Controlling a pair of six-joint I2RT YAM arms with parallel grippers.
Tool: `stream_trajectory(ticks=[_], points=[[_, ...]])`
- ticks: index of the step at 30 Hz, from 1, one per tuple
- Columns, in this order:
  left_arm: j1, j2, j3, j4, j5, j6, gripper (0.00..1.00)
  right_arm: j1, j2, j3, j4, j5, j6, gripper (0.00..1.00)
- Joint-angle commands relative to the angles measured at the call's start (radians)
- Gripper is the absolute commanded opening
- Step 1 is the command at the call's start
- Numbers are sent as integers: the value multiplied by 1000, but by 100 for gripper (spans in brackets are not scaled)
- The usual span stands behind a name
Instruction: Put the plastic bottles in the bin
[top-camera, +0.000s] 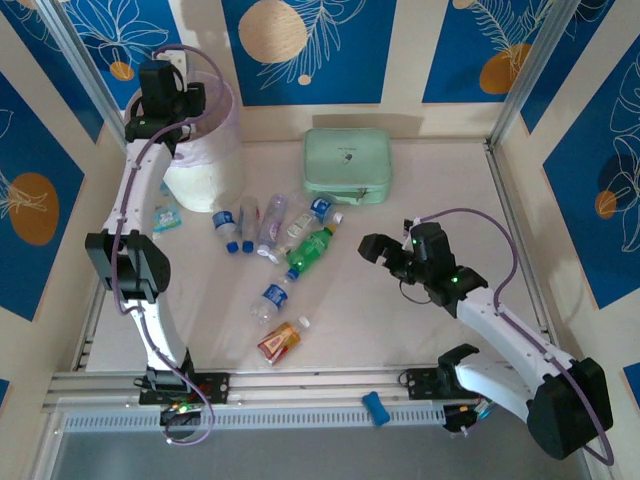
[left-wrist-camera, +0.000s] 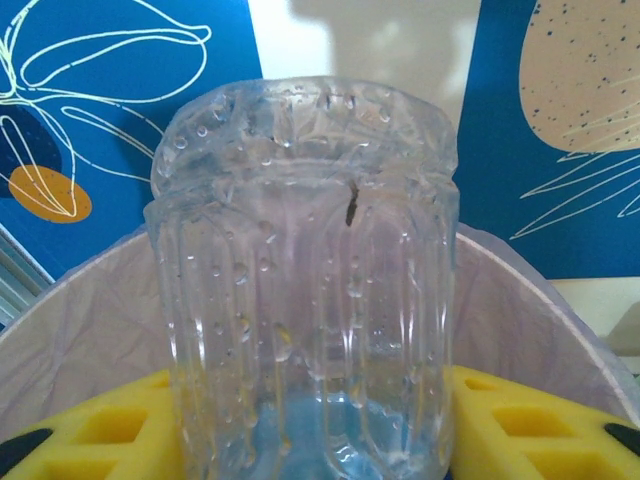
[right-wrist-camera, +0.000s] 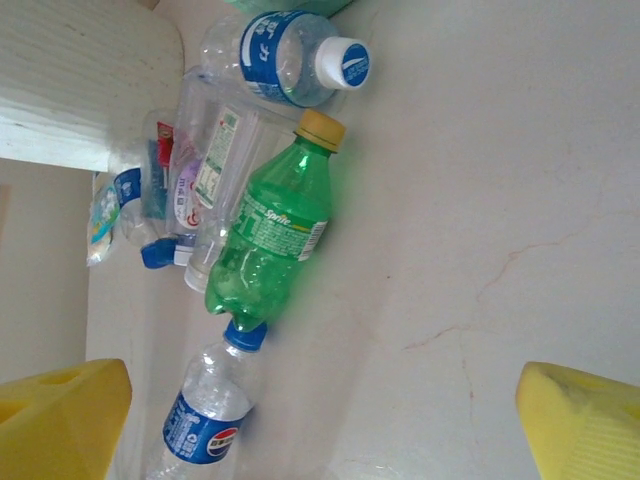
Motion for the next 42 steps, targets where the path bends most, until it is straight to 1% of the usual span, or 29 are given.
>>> stream_trajectory(ticks=[1,2,4,5,7,9,16,20,22,25,29,33,35,38,42], points=[[16,10,-3,-1,-5,12,53,-8,-18,-12,-17,18,1,99],[16,9,-3,-2,-3,9,59,-10,-18,-12,-17,16,0,99],[16,6,-3,-1,-6,2,81,-13,-14,-8,-14,11,-1,99],[15,5,0,-2,-8,-2,88,-14,-11,-7,-13,7,-1,99],[16,-2,4,-1,-6,-7,93,-14,-6,-4,-7,3,-1,99],[16,-8,7,-1,0,-12,100,-15,2,-3,-3,-2,0,99],[14,-53,20,-29,46,-63,100,-15,32,5,17,-28,0,99],[11,-107,14,-69,138,-118,100,-14,54,13,29,-40,0,99],[7,-146,-16,-80,182,-147,100,-14,69,10,46,-46,3,99],[-5,-246,-142,-49,237,-208,100,-9,101,5,84,-60,16,99],[-35,-417,-426,89,327,-313,100,7,151,6,137,-65,38,99],[-88,-566,-674,167,359,-364,100,40,199,19,166,-43,44,99],[-120,-632,-785,182,371,-386,100,51,229,30,174,-42,48,99],[-168,-708,-908,169,385,-400,100,67,266,45,183,-41,52,99],[-258,-781,-1038,106,388,-390,100,92,304,72,181,-25,55,99]])
